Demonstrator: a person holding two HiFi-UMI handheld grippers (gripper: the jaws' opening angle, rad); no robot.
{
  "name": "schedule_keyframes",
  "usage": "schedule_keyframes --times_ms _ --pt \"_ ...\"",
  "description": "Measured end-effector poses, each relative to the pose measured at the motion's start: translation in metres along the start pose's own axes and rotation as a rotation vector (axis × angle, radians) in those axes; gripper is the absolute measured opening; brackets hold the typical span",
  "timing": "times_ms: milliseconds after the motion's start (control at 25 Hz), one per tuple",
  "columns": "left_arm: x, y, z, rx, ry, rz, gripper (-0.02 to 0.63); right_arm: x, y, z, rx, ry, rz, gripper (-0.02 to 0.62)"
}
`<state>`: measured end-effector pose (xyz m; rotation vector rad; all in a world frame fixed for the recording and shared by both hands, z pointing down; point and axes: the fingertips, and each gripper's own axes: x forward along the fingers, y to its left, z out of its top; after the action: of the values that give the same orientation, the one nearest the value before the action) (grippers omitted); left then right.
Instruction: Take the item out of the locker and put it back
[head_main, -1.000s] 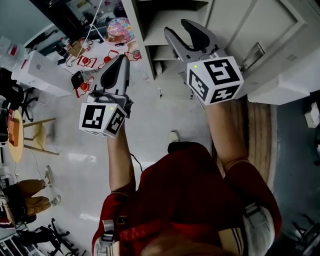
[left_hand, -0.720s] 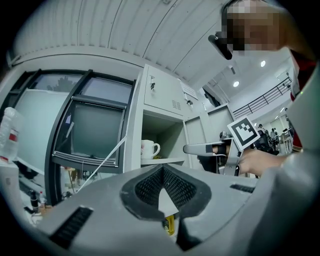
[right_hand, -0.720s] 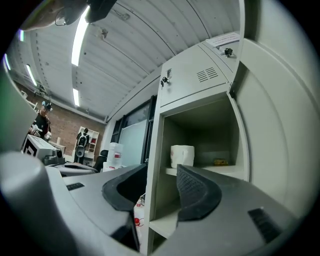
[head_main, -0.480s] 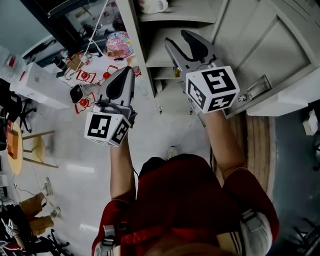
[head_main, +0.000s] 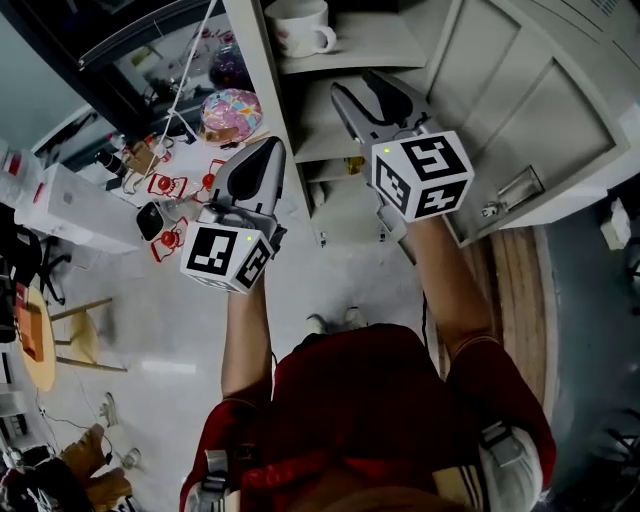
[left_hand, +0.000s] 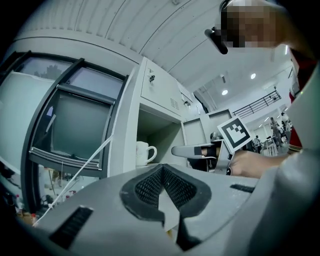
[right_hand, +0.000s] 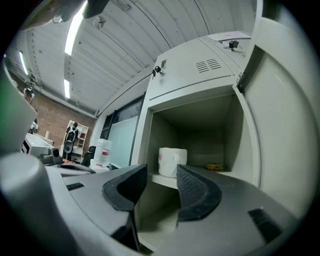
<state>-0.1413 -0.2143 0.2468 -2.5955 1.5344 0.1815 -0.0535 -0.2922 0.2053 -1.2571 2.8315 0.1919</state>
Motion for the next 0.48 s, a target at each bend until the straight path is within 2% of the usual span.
schedule_keyframes --times_ms 480 --pt "0.03 0.015 0.006 0.006 -0.02 -0.071 0.006 0.035 -0.017 0.009 -0.009 0.008 -0.034 0.17"
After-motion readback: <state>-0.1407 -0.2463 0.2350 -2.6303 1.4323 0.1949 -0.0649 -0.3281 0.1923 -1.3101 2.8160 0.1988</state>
